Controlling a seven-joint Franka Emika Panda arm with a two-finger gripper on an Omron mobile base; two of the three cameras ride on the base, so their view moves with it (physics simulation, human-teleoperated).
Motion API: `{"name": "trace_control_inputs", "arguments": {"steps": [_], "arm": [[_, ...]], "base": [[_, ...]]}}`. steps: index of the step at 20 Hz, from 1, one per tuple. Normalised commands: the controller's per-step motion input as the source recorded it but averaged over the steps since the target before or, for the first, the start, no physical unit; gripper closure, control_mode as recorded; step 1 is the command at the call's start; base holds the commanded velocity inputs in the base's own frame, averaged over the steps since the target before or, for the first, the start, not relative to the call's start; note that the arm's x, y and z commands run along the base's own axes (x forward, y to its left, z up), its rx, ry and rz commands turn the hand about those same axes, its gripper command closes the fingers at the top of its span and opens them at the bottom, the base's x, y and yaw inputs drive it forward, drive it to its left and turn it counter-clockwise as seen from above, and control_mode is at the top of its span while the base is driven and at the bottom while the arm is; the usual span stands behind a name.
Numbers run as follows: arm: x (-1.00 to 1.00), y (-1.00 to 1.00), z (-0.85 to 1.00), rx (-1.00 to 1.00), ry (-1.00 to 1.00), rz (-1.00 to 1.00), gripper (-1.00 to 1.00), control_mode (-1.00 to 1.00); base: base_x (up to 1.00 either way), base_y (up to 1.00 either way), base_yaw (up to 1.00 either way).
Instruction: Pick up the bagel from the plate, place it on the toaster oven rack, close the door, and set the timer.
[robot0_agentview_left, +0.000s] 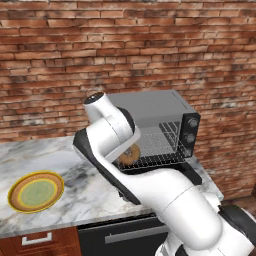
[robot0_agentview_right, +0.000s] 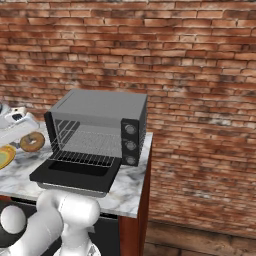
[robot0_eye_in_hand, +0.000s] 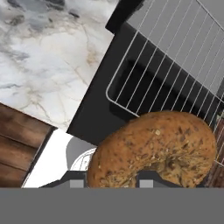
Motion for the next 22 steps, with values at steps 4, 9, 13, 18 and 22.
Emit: {"name": "trace_control_inputs", "arguments": {"steps": [4,9,13,18,22], "arm": [[0.2,-0.85,0.0,0.0,-0.06,-0.21,1.0,-1.0],[0.16,-0.75,0.0,0.0,-0.06,-0.2,1.0,-1.0],[0.31,-0.46,0.0,0.0,-0.07,-0.15,1.0,-1.0],[0.32,-0.17,0.0,0.0,-0.06,-0.11,1.0,-1.0],[0.23,-0.08,-0.04,0.0,-0.03,-0.1,1.0,-1.0]], "base": [[0.0,0.0,0.0],[0.0,0.0,0.0],[0.0,0.0,0.0],[0.0,0.0,0.0],[0.0,0.0,0.0]]}}
